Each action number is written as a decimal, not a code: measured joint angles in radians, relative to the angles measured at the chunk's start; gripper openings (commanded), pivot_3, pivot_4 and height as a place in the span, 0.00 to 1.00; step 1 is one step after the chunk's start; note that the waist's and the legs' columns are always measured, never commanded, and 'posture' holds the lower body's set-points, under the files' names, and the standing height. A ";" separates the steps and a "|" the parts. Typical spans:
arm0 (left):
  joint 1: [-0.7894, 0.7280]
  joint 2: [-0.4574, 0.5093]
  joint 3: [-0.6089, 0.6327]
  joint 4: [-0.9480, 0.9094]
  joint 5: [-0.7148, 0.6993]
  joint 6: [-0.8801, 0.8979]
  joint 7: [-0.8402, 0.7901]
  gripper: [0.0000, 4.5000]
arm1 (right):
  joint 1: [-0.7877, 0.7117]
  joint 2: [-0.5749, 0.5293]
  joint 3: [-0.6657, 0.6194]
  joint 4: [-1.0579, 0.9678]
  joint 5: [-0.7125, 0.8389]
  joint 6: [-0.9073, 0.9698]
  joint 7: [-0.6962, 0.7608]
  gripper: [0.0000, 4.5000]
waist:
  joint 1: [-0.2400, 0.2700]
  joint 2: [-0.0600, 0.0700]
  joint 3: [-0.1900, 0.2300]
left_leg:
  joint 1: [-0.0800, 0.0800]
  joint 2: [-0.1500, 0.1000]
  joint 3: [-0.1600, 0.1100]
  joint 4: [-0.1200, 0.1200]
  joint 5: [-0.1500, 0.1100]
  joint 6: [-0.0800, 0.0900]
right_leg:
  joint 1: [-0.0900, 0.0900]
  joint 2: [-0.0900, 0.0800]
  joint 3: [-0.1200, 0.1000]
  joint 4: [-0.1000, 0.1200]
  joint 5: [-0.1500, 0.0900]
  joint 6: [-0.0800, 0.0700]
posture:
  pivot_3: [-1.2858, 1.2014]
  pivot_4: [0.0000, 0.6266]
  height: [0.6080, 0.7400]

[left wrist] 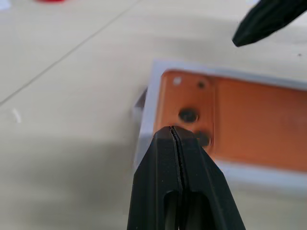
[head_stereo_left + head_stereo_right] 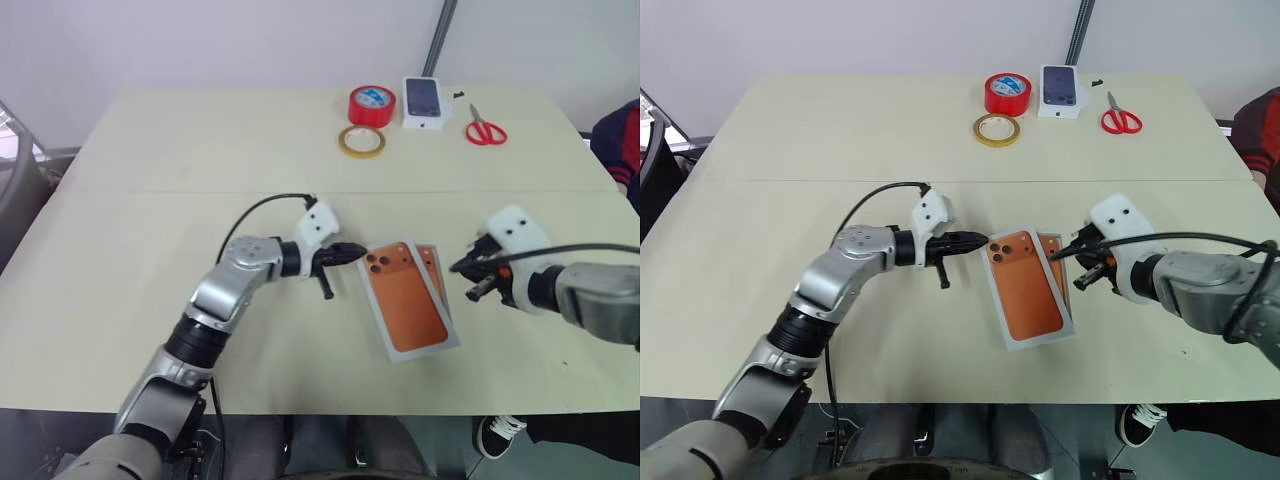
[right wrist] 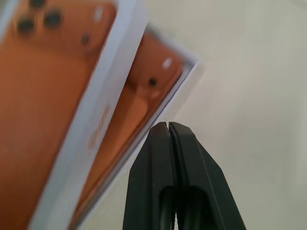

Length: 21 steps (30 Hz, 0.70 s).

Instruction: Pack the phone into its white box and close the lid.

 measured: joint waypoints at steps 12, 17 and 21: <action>0.019 0.054 -0.172 -0.050 0.054 0.073 -0.108 0.00 | 0.026 0.053 0.021 -0.021 -0.244 -0.006 0.216 0.01 | 0.003 0.000 0.000 | 0.000 -0.001 0.000 0.000 0.000 0.000 | 0.000 0.000 0.000 0.000 0.000 0.000 | 0.52 0.24 1.00; -0.024 -0.049 -0.187 0.032 0.083 0.035 -0.049 0.00 | 0.037 0.083 0.021 -0.039 -0.282 0.017 0.253 0.01 | 0.004 0.000 0.000 | 0.000 -0.001 0.000 0.000 0.000 0.000 | 0.001 -0.001 0.000 0.000 0.000 0.000 | 0.52 0.24 1.00; -0.042 -0.113 -0.149 0.078 0.082 0.037 -0.006 0.00 | 0.045 0.094 0.001 -0.042 -0.319 0.037 0.267 0.01 | 0.002 0.000 0.000 | 0.000 -0.001 0.000 0.000 0.000 0.000 | 0.000 0.000 0.000 0.000 0.000 0.000 | 0.52 0.24 1.00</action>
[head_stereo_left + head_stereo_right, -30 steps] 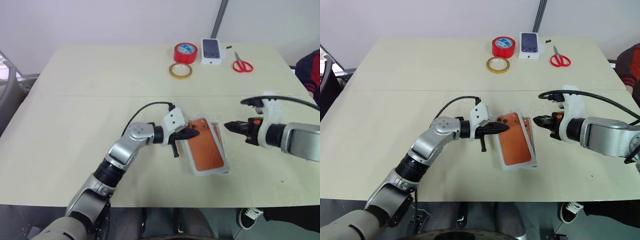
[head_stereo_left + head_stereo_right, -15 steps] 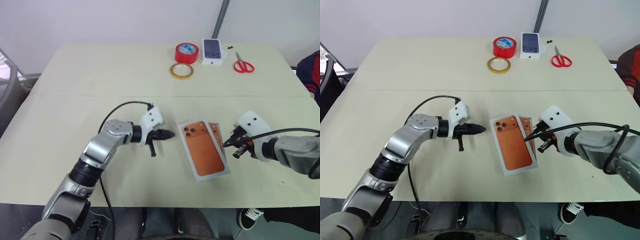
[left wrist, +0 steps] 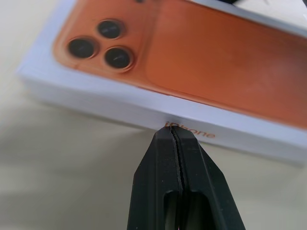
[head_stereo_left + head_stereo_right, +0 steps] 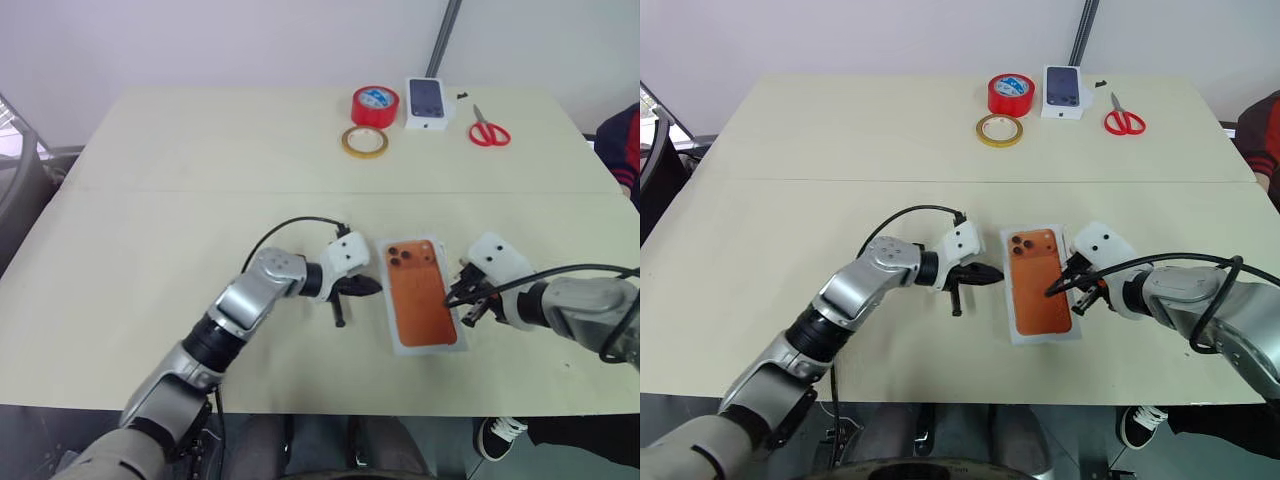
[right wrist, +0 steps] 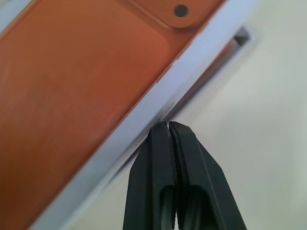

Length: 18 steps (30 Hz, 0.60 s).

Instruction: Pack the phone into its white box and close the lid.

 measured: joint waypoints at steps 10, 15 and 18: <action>-0.002 -0.027 0.026 0.001 -0.012 0.003 -0.006 0.00 | 0.011 0.033 -0.019 -0.002 -0.075 0.034 0.042 0.01 | 0.001 0.000 0.000 | 0.000 0.000 0.000 0.000 0.000 0.000 | 0.000 0.000 0.000 0.000 0.000 0.000 | 0.52 0.24 1.00; -0.006 -0.028 0.026 0.009 -0.011 0.003 -0.011 0.00 | 0.012 0.055 -0.022 -0.002 -0.108 0.042 0.060 0.01 | -0.001 0.000 0.000 | 0.000 0.000 0.000 0.000 0.000 0.000 | 0.000 0.000 0.000 0.000 0.000 0.000 | 0.52 0.24 1.00; -0.007 -0.028 0.025 0.021 -0.011 0.004 -0.013 0.00 | 0.011 0.067 -0.022 -0.002 -0.124 0.047 0.070 0.01 | -0.001 0.000 0.000 | 0.000 0.000 0.000 0.000 0.000 0.000 | 0.000 0.000 0.000 0.000 0.000 0.000 | 0.52 0.24 1.00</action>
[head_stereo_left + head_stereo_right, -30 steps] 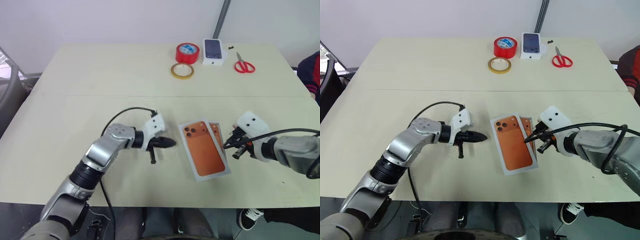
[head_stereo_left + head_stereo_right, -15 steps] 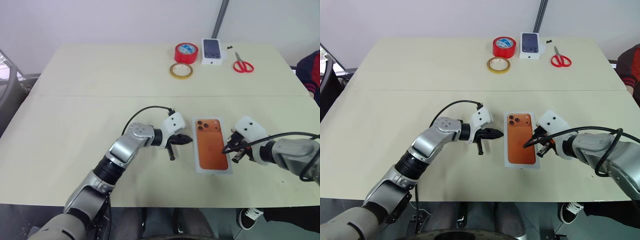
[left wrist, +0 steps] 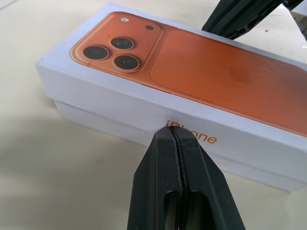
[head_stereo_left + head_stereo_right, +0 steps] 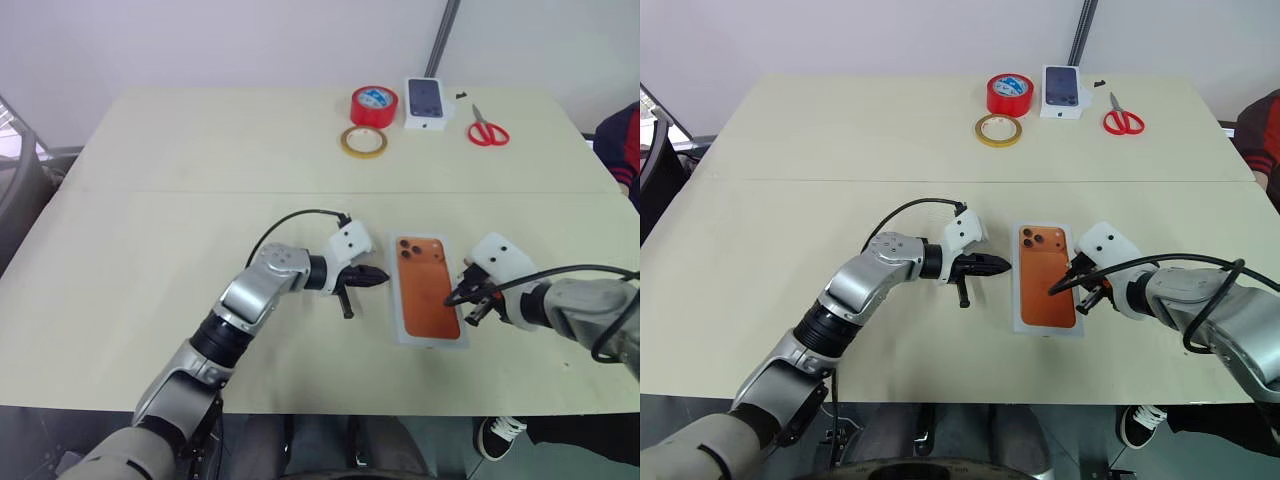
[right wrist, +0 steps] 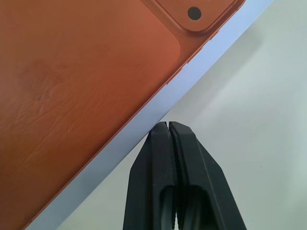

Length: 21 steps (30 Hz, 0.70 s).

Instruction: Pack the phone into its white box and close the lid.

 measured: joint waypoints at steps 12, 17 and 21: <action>0.000 0.006 0.003 0.011 0.000 0.001 0.011 0.00 | -0.011 0.051 0.002 0.000 -0.063 0.013 0.028 0.01 | -0.001 0.000 0.000 | 0.000 0.000 0.000 0.000 0.000 0.000 | 0.000 0.000 0.000 0.000 0.000 0.000 | 0.52 0.24 1.00; 0.000 -0.013 0.014 0.042 0.000 0.004 0.043 0.00 | -0.028 0.065 0.002 0.001 -0.090 0.019 0.037 0.01 | -0.001 0.000 0.000 | 0.000 0.000 0.000 0.000 0.000 0.000 | 0.000 0.000 0.000 0.000 0.000 0.000 | 0.52 0.24 1.00; -0.001 -0.044 0.045 0.071 -0.003 0.017 0.077 0.00 | -0.053 0.085 0.007 0.011 -0.115 0.029 0.038 0.01 | -0.001 0.000 0.000 | 0.000 0.000 0.000 0.000 0.000 0.000 | 0.000 0.000 0.000 0.000 0.000 0.000 | 0.52 0.24 1.00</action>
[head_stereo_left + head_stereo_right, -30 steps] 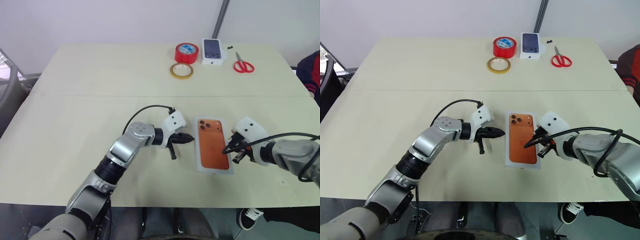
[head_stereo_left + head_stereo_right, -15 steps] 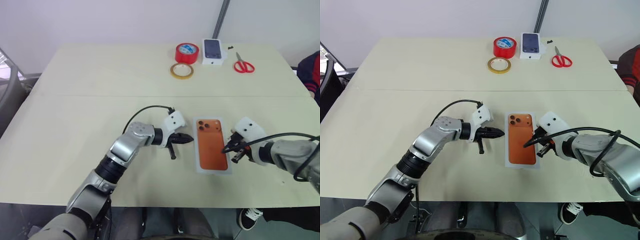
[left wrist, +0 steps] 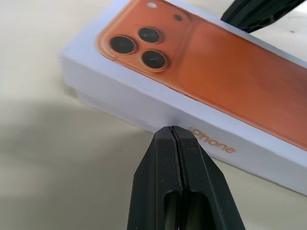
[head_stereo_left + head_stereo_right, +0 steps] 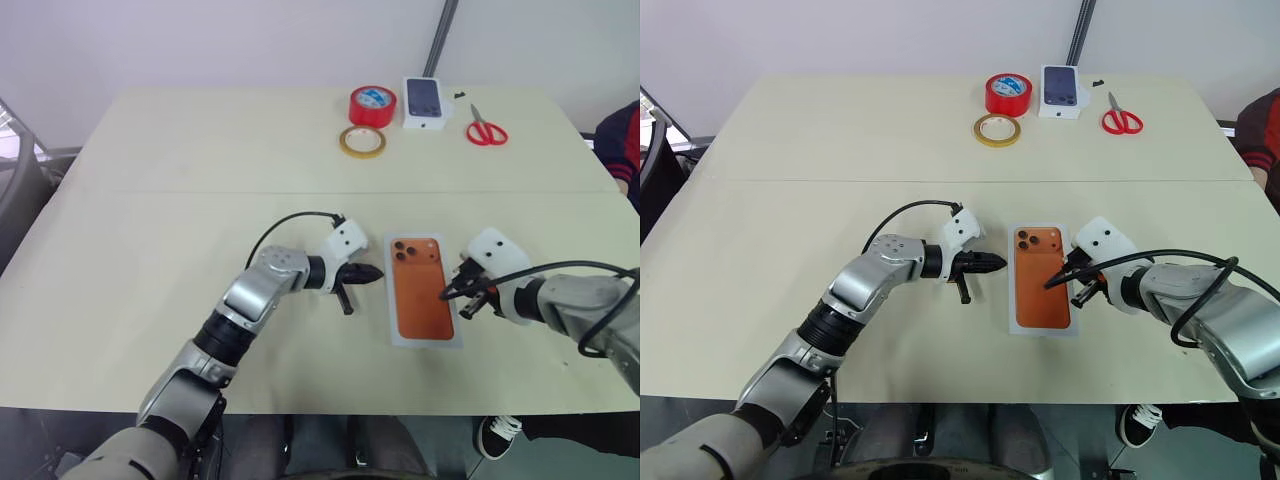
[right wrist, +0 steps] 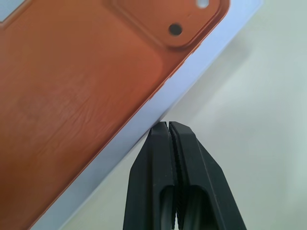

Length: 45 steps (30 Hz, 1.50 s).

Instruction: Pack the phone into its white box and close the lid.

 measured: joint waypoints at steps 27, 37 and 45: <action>-0.156 -0.105 -0.024 0.230 0.106 -0.117 0.090 0.00 | 0.276 0.039 -0.184 -0.213 0.042 -0.002 0.163 0.01 | 0.021 -0.001 -0.001 | 0.003 -0.001 0.000 0.001 0.000 0.000 | 0.003 0.000 0.001 0.001 0.000 0.000 | 0.52 0.24 1.00; -0.116 -0.102 0.022 0.207 0.096 -0.134 0.091 0.00 | 0.281 0.054 -0.179 -0.217 0.035 -0.021 0.137 0.01 | 0.020 -0.004 -0.003 | 0.004 -0.001 0.000 0.001 0.000 0.000 | 0.004 0.000 0.001 0.000 0.000 0.000 | 0.52 0.24 1.00; -0.022 0.151 0.317 0.009 -0.042 -0.126 0.070 0.00 | 0.173 0.140 -0.266 -0.086 -0.053 -0.262 0.114 0.01 | 0.002 -0.003 -0.002 | 0.004 0.000 0.000 -0.001 0.001 -0.001 | 0.002 0.001 0.001 0.001 0.000 0.000 | 0.52 0.24 1.00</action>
